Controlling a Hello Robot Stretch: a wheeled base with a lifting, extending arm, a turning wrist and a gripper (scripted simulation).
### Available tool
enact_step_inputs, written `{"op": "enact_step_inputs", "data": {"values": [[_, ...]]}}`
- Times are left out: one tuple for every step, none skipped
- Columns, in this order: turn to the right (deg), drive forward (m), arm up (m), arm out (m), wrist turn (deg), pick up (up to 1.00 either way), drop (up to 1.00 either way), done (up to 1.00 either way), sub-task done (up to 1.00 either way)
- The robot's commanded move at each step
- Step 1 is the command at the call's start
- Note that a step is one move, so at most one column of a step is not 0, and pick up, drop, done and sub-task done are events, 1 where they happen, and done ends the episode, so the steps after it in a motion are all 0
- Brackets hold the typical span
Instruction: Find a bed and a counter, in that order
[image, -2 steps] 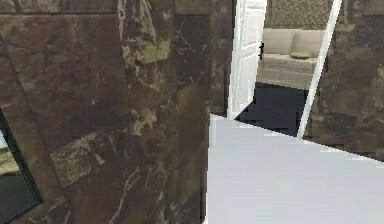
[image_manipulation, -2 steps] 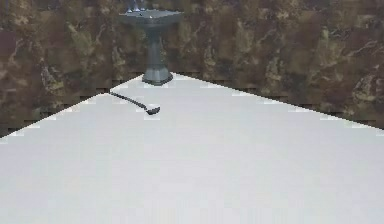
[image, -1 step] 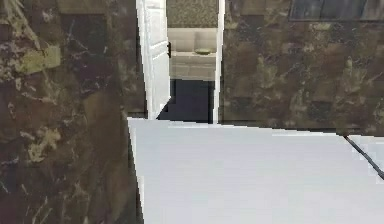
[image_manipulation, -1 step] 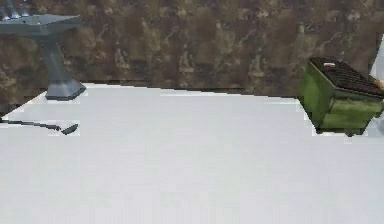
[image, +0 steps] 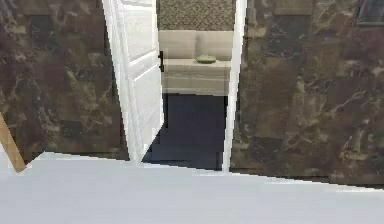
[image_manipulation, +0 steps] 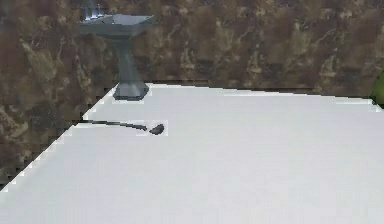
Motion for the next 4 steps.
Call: {"op": "enact_step_inputs", "data": {"values": [[12.0, 0.0, 0.0, 0.0, 0.0, 0.0, 0.0, 0.0, 0.0], [0.0, 0.1, 0.0, 0.0, 0.0, 0.0, 0.0, 0.0, 0.0], [-15.0, 0.0, 0.0, 0.0, 0.0, 0.0, 0.0, 0.0, 0.0], [0.0, 1.0, 0.0, 0.0, 0.0, 0.0, 0.0, 0.0, 0.0]]}}
